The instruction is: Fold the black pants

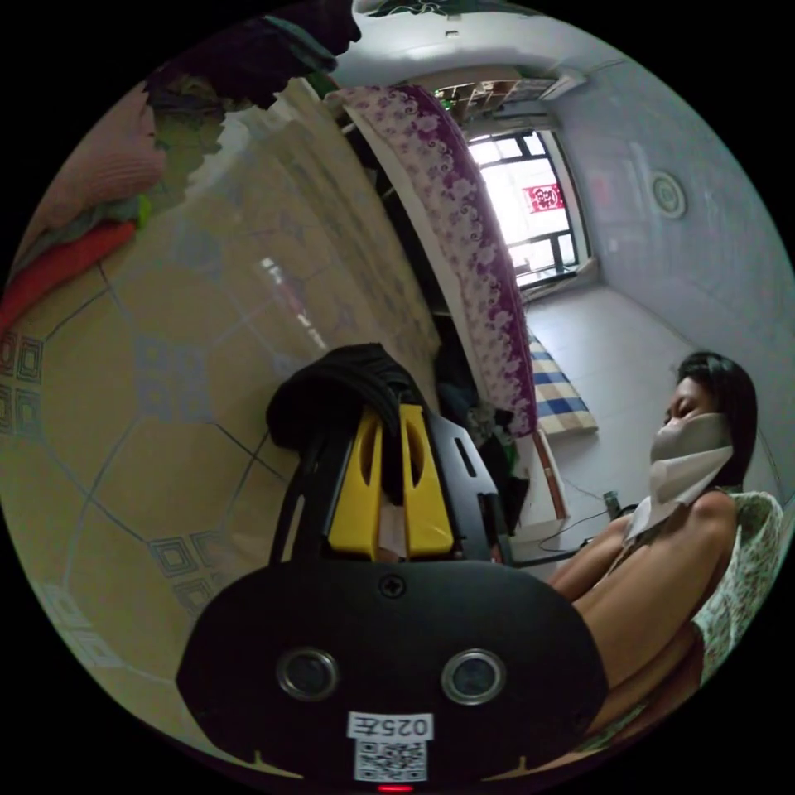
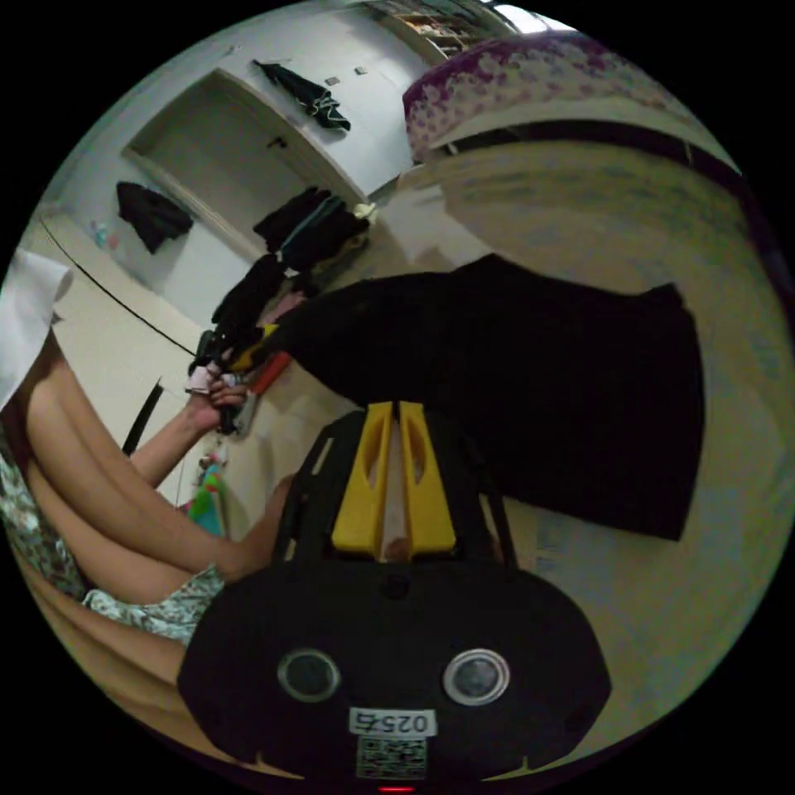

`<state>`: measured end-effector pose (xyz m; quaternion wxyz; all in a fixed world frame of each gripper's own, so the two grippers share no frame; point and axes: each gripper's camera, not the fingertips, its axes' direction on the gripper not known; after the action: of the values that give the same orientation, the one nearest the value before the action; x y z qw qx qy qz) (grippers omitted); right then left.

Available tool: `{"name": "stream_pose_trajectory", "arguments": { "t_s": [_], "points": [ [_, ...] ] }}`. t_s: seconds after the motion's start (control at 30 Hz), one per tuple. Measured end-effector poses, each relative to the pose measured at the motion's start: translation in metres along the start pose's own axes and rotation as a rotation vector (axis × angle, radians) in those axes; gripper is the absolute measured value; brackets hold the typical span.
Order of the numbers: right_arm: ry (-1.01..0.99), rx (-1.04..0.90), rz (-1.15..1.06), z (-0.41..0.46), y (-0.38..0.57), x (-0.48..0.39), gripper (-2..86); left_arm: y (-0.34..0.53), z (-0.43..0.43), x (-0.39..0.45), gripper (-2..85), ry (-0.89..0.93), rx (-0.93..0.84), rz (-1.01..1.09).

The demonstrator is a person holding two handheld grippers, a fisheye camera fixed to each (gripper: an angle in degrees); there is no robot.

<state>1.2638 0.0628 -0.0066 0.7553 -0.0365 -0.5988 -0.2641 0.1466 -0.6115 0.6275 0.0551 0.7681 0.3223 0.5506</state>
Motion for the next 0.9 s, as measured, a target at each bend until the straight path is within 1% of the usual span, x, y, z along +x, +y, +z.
{"name": "stream_pose_trajectory", "arguments": {
  "t_s": [0.03, 0.1, 0.13, 0.17, 0.2, 0.23, 0.3, 0.37, 0.43, 0.47, 0.53, 0.57, 0.63, 0.7, 0.73, 0.8, 0.83, 0.9],
  "points": [
    [0.017, -0.005, -0.003, 0.004, -0.003, -0.005, 6.2, 0.002, -0.002, -0.001, -1.0, 0.004, 0.0, 0.0],
    [0.187, 0.023, -0.003, 0.012, -0.016, -0.033, 18.1, 0.008, -0.012, -0.004, -1.1, 0.012, -0.003, 0.001],
    [0.239, 0.023, -0.01, 0.014, -0.02, -0.04, 20.6, 0.009, -0.014, -0.005, -1.1, 0.013, -0.006, 0.003],
    [0.331, -0.033, -0.019, 0.023, -0.029, -0.053, 23.2, 0.01, -0.019, -0.005, -1.0, 0.019, -0.01, 0.011],
    [0.401, -0.118, -0.059, 0.038, -0.036, -0.065, 23.5, 0.011, -0.023, -0.004, -1.0, 0.03, -0.017, 0.021],
    [0.431, -0.151, -0.064, 0.046, -0.039, -0.07, 23.4, 0.011, -0.026, -0.004, -1.0, 0.036, -0.022, 0.025],
    [0.526, -0.277, -0.067, 0.085, -0.051, -0.084, 22.6, 0.014, -0.034, -0.006, -1.1, 0.063, -0.036, 0.044],
    [0.622, -0.284, -0.122, 0.103, -0.058, -0.103, 20.4, 0.017, -0.039, -0.012, -1.1, 0.105, -0.038, 0.03],
    [0.629, -0.29, -0.168, 0.105, -0.066, -0.118, 11.8, 0.022, -0.047, -0.024, -1.1, 0.164, 0.007, -0.022],
    [0.612, -0.258, -0.182, 0.095, -0.07, -0.124, 7.4, 0.025, -0.052, -0.033, -1.1, 0.211, 0.054, -0.064],
    [0.532, -0.233, -0.126, 0.071, -0.081, -0.119, 5.9, 0.026, -0.059, -0.046, -1.1, 0.267, 0.119, -0.12],
    [0.439, -0.2, -0.059, 0.049, -0.09, -0.11, 5.6, 0.022, -0.062, -0.052, -1.2, 0.302, 0.15, -0.141],
    [0.414, -0.113, -0.002, 0.006, -0.101, -0.102, 5.4, 0.01, -0.066, -0.051, -1.2, 0.321, 0.153, -0.124],
    [0.513, 0.01, 0.01, -0.07, -0.114, -0.107, 5.3, -0.015, -0.073, -0.033, -1.2, 0.337, 0.138, -0.055],
    [0.547, 0.045, 0.014, -0.092, -0.115, -0.109, 5.2, -0.022, -0.076, -0.026, -1.2, 0.349, 0.136, -0.027],
    [0.651, 0.156, 0.06, -0.182, -0.11, -0.112, 5.2, -0.048, -0.1, 0.006, -1.2, 0.359, 0.162, 0.102],
    [0.64, 0.178, 0.085, -0.204, -0.106, -0.111, 5.2, -0.053, -0.107, 0.015, -1.1, 0.352, 0.166, 0.14],
    [0.512, 0.25, 0.186, -0.27, -0.082, -0.098, 5.3, -0.063, -0.14, 0.044, -0.8, 0.306, 0.178, 0.255]
  ]
}}
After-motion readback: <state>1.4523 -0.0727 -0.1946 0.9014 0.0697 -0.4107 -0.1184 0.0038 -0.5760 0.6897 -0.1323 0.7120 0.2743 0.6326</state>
